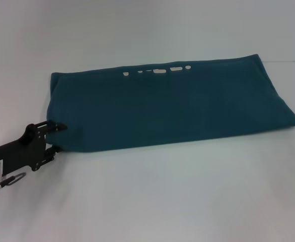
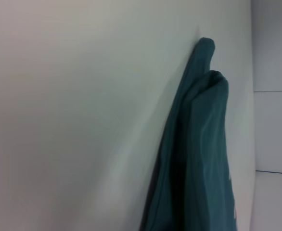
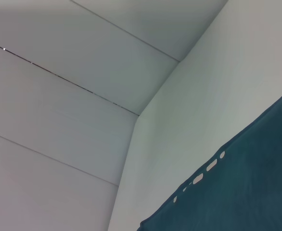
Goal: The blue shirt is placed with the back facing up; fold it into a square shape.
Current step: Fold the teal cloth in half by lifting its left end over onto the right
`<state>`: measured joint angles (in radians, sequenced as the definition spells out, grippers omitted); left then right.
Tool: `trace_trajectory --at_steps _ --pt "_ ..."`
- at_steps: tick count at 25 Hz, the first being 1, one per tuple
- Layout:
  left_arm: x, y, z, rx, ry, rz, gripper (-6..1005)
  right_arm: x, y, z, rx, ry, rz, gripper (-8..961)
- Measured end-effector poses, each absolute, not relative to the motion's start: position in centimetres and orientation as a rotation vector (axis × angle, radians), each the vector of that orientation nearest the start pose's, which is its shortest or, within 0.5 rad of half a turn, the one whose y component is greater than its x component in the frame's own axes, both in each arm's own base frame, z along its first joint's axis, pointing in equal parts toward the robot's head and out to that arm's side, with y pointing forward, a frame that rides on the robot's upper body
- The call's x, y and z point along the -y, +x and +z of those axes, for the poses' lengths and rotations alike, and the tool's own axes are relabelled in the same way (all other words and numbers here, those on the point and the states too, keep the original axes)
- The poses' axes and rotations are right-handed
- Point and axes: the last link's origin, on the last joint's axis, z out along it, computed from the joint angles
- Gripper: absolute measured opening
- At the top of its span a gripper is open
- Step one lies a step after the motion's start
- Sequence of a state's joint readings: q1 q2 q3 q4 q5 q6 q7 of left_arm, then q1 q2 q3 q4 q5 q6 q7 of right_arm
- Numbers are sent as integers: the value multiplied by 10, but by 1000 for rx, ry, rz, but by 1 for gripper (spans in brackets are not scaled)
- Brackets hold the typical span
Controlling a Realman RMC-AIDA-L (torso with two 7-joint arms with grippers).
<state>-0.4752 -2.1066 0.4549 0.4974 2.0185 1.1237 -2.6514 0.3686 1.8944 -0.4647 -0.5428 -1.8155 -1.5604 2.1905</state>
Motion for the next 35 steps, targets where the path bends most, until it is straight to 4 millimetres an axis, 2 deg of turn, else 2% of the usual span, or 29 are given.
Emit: trace_trajectory --at_steps 9,23,31,34,35 --pt "-340 -343 -15 -2843 1510 1161 604 -306 348 103 -1777 -1879 1160 808" --pt "-366 -330 -14 -2853 1611 1170 601 -304 349 101 -1778 -1881 1166 808" --pt "-368 -331 -14 -2865 1634 1163 592 -301 352 102 -1780 -1869 1171 808" --pt "-367 -330 -14 -2832 1703 1178 588 -301 353 103 -1778 -1860 1178 808" --pt "-367 -329 -14 -2814 1736 1187 551 -300 353 103 -1777 -1858 1180 808"
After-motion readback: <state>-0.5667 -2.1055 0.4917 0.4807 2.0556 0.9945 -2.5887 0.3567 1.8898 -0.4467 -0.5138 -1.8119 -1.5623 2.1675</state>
